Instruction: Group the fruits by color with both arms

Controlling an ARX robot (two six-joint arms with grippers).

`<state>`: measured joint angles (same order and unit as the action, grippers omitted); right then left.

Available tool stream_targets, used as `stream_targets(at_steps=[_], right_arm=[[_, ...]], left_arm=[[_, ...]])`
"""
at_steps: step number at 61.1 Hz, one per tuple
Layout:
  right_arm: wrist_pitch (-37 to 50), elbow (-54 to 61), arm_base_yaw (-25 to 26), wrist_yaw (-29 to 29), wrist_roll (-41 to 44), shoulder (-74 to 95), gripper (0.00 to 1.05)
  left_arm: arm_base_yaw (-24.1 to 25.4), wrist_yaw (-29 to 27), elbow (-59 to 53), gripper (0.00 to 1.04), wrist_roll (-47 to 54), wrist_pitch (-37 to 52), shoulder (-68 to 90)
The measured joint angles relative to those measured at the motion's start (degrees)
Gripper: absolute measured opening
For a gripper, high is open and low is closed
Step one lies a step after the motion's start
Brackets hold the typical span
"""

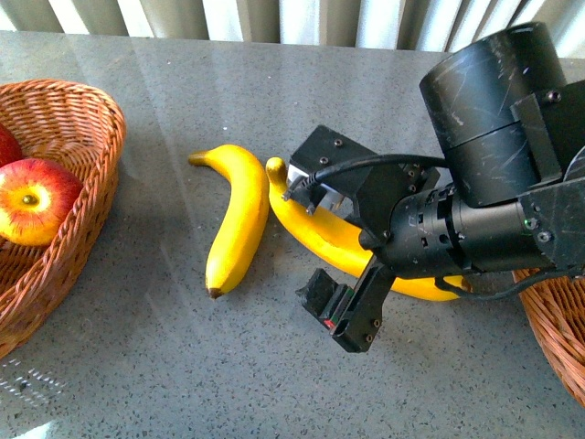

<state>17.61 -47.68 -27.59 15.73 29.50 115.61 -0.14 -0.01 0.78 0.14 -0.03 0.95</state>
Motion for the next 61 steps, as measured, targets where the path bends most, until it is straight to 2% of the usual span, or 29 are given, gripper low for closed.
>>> stream_targets(at_steps=[32,48,54,61], right_arm=[[0.79,-0.02,1.18,1.03,-1.66,1.57,0.95],[1.6,0.2,2.49,0.79,-3.08,1.57,0.6],[1.9,0.24,3.32,1.31,-4.15,1.4,0.43],[1.92,0.52,3.93,1.68,-5.46,0.85,0.37]], left_arm=[[0.0,0.02,0.0,0.96,0.0,0.0,0.0],[0.0,0.0,0.0,0.96,0.0,0.0,0.0],[0.0,0.02,0.0,0.96,0.0,0.0,0.0],[0.0,0.0,0.0,0.96,0.0,0.02,0.0]])
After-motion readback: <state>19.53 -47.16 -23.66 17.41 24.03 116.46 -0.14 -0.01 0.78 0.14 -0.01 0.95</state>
